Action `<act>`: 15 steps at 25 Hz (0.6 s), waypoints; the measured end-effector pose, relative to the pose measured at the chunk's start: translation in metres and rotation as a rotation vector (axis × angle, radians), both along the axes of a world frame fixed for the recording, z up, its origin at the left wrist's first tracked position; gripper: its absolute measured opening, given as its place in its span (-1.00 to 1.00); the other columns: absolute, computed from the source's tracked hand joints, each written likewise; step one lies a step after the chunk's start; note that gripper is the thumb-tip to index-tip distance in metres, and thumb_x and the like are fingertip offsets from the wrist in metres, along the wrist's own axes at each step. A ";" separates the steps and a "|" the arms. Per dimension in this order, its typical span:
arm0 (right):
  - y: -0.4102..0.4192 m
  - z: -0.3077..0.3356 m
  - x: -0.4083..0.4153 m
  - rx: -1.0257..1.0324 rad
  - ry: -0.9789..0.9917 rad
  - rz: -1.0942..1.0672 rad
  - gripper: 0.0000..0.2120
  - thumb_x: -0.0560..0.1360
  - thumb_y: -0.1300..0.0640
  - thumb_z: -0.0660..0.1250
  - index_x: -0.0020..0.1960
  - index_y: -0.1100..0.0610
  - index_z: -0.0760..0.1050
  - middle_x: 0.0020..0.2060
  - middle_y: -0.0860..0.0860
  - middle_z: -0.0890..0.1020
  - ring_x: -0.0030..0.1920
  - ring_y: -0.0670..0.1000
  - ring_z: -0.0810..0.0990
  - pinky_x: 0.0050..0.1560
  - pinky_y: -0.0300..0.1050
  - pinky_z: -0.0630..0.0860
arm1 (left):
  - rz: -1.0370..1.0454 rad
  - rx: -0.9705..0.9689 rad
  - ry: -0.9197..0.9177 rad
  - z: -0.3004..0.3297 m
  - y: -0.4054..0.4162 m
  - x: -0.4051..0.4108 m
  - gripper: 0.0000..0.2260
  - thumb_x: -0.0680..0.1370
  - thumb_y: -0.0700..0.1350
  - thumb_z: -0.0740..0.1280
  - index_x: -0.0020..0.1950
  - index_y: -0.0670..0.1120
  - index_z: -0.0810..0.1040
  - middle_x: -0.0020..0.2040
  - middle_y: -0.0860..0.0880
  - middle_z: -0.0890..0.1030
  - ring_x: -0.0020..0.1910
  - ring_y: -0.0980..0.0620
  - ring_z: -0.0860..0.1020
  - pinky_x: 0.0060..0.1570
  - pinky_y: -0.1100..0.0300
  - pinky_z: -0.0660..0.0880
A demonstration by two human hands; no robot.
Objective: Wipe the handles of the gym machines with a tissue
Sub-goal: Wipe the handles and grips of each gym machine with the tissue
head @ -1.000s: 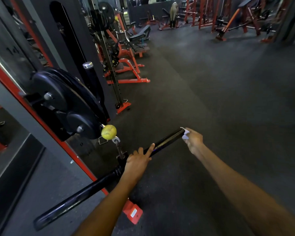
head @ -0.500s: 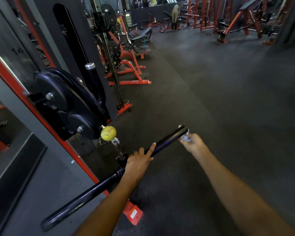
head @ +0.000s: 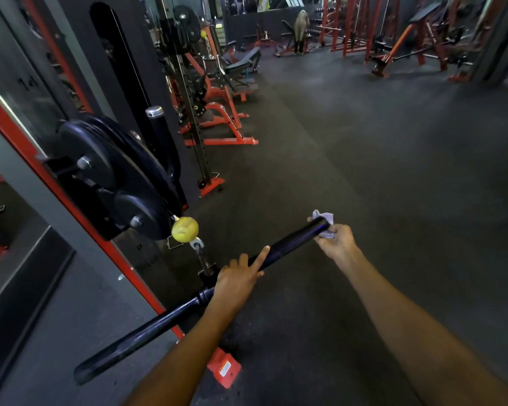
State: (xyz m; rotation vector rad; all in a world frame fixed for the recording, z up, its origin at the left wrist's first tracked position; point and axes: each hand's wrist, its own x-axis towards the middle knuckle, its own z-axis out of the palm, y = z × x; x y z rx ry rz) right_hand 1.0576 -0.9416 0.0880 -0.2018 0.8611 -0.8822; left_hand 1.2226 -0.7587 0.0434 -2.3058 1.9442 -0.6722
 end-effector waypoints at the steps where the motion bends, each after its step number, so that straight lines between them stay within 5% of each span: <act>1: -0.001 -0.005 0.004 0.027 -0.012 0.003 -0.61 0.32 0.43 -0.06 0.00 0.31 0.44 -0.34 0.17 0.63 -0.28 0.08 0.64 -0.20 -0.06 0.59 | -0.003 0.006 -0.020 0.000 0.001 0.000 -0.34 0.36 0.15 0.54 0.41 0.06 0.46 -0.25 -0.10 0.56 -0.49 0.00 0.48 -0.62 0.22 0.28; 4: 0.001 -0.006 0.005 -0.035 0.212 0.037 -0.70 0.58 0.37 -0.05 -0.14 0.24 0.43 -0.29 0.01 0.65 -0.17 -0.11 0.66 -0.13 -0.29 0.55 | -0.037 -0.016 -0.008 -0.003 0.000 0.002 -0.34 0.33 0.11 0.57 0.39 0.03 0.49 -0.29 -0.12 0.53 -0.51 -0.02 0.46 -0.61 0.21 0.32; 6: -0.003 0.000 0.000 -0.265 0.545 -0.013 -0.76 0.59 0.30 0.15 -0.24 0.23 0.43 -0.43 -0.11 0.61 -0.46 -0.23 0.57 -0.42 -0.41 0.44 | -0.032 -0.027 -0.004 -0.005 0.000 0.005 -0.34 0.29 0.09 0.59 0.36 0.03 0.53 -0.31 -0.13 0.53 -0.53 -0.04 0.46 -0.61 0.20 0.35; 7: -0.005 0.003 -0.004 -0.384 0.734 -0.052 -0.80 0.57 0.23 0.23 -0.20 0.25 0.50 -0.35 -0.07 0.61 -0.45 -0.19 0.55 -0.40 -0.34 0.45 | -0.025 -0.021 -0.004 -0.005 -0.001 0.005 -0.35 0.29 0.09 0.59 0.35 0.03 0.54 -0.31 -0.13 0.53 -0.53 -0.04 0.46 -0.61 0.20 0.36; 10: 0.015 -0.008 -0.005 -1.146 1.317 0.253 -0.82 0.53 0.21 0.23 0.01 0.21 0.59 -0.03 0.10 0.63 0.02 0.06 0.58 0.17 -0.05 0.42 | -0.043 0.029 0.005 -0.007 0.000 0.005 -0.36 0.29 0.11 0.60 0.34 0.04 0.54 -0.31 -0.12 0.54 -0.52 -0.03 0.47 -0.58 0.22 0.37; 12: 0.039 -0.027 0.003 -1.702 1.467 0.455 -0.64 0.35 0.42 0.16 0.08 0.31 0.57 0.04 0.24 0.61 0.12 0.23 0.58 0.23 0.08 0.42 | -0.068 0.022 0.012 -0.008 -0.001 0.004 -0.37 0.29 0.10 0.60 0.33 0.05 0.55 -0.31 -0.11 0.53 -0.52 -0.03 0.48 -0.58 0.21 0.38; 14: 0.046 -0.032 0.008 -2.005 1.450 0.567 -0.52 0.23 0.44 0.18 0.14 0.39 0.51 0.08 0.30 0.58 0.11 0.30 0.58 0.13 0.09 0.49 | -0.077 0.002 0.029 -0.010 -0.004 0.005 -0.38 0.28 0.09 0.61 0.31 0.05 0.57 -0.31 -0.11 0.53 -0.53 -0.04 0.48 -0.59 0.20 0.37; 15: 0.043 -0.023 0.009 -2.081 1.556 0.665 -0.50 0.31 0.41 0.16 0.24 0.41 0.43 0.19 0.33 0.50 0.22 0.30 0.50 0.27 0.00 0.39 | -0.072 0.008 0.039 -0.009 -0.004 0.005 -0.38 0.29 0.10 0.60 0.32 0.05 0.56 -0.31 -0.11 0.54 -0.52 -0.04 0.49 -0.58 0.20 0.38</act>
